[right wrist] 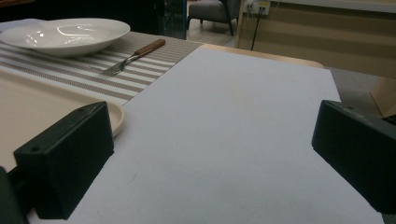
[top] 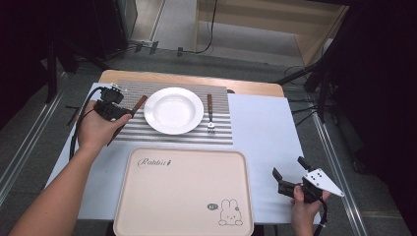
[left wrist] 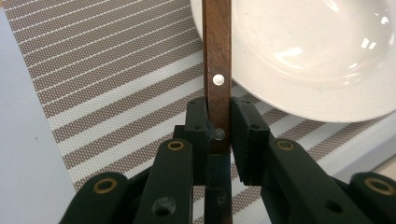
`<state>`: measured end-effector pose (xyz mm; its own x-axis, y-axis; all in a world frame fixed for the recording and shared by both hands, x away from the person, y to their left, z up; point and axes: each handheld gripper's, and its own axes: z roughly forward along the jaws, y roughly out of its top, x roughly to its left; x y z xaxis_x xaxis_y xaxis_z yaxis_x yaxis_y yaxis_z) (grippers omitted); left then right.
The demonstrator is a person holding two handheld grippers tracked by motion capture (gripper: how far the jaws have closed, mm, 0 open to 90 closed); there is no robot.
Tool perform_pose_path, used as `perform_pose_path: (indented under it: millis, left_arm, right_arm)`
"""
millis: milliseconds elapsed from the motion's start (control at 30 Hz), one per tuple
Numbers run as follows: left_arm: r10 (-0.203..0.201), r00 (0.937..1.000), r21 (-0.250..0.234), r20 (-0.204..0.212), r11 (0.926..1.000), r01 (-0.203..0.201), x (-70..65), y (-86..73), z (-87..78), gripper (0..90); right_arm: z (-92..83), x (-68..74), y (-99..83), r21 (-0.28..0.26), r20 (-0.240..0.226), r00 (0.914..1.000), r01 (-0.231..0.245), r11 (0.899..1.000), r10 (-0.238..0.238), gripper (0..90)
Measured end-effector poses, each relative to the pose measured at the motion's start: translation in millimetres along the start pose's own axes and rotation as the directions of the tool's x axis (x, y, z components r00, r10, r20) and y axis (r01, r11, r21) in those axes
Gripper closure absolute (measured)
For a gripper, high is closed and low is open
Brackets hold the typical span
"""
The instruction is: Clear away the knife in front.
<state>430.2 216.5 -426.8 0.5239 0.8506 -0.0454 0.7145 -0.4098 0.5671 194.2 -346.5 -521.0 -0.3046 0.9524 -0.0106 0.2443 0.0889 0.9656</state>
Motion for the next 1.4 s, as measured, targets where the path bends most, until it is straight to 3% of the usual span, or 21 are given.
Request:
perform_pose_path:
  millis: [133,567,833,1400]
  left_arm:
    - [0.011,0.9994,0.008,0.033,0.9999,-0.011,-8.3,-3.6,-1.7,76.0]
    - [0.055,0.9972,-0.020,0.049,0.9983,-0.054,-36.4,-20.2,-12.4,76.0]
    - [0.057,0.9961,-0.063,0.067,0.9966,-0.053,-45.9,-29.5,-28.7,76.0]
    - [0.114,0.9877,-0.098,0.107,0.9899,-0.103,-78.9,-49.6,-44.8,75.9]
  right_arm:
    - [0.0,-0.1,0.0,-0.001,0.000,1.0000,0.000,1.000,0.000,0.0]
    - [-0.2,0.2,0.0,0.000,-0.001,1.0000,-0.001,1.000,0.001,0.0]
    - [-0.4,0.1,-0.1,-0.003,-0.002,1.0000,0.002,1.000,-0.002,0.0]
    - [-0.6,-0.1,-0.1,-0.005,-0.002,1.0000,0.001,1.000,-0.001,0.0]
